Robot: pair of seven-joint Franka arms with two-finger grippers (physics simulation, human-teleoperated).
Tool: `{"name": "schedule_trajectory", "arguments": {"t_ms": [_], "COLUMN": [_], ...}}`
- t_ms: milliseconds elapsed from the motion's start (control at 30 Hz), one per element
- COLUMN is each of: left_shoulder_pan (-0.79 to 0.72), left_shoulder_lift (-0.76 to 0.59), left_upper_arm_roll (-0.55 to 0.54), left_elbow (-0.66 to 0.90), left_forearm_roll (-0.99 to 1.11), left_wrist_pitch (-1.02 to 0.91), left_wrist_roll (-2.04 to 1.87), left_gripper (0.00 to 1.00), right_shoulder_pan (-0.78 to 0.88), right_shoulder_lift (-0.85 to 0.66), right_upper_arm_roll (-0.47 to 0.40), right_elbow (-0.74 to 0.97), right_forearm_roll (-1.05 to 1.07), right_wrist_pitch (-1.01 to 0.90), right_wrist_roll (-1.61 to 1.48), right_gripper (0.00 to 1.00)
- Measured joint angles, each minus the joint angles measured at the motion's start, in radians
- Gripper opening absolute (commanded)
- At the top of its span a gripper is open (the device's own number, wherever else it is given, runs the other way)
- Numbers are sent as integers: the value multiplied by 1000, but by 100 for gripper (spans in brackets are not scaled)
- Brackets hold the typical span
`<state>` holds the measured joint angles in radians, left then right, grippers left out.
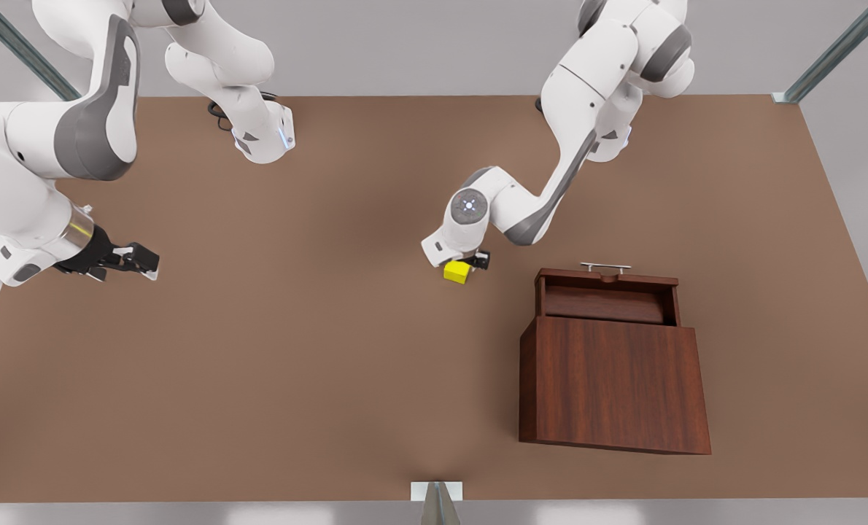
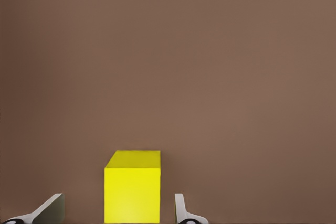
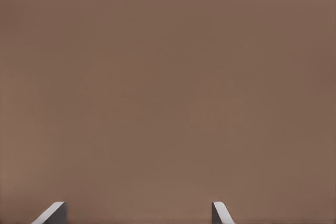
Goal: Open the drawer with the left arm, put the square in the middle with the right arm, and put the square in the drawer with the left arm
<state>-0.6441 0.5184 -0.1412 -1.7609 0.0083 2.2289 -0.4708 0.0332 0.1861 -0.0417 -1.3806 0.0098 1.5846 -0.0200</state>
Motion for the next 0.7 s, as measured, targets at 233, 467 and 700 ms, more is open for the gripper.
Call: {"name": "schedule_trajectory", "arguments": {"t_ms": [233,467,700], "left_shoulder_pan": [-9,-9,-11], "left_shoulder_lift": [81,147,147], "left_upper_arm_roll": [2,2,1], "left_elbow": [-2,-2,-2], "left_forearm_roll": [2,2,1], "left_wrist_pitch": [33,60,58], "left_wrist_roll": [-31,-35,-35], "left_gripper": [100,100,71], "right_shoulder_pan": [-5,-14,-12], "right_shoulder_lift": [-8,1,3], "right_upper_arm_roll": [-13,-12,-12], "right_elbow": [15,46,45], "right_forearm_roll": [-3,1,3], "right_wrist_pitch": [-2,-21,-15], "right_wrist_roll": [-2,-3,-3], "right_gripper": [100,100,100]}}
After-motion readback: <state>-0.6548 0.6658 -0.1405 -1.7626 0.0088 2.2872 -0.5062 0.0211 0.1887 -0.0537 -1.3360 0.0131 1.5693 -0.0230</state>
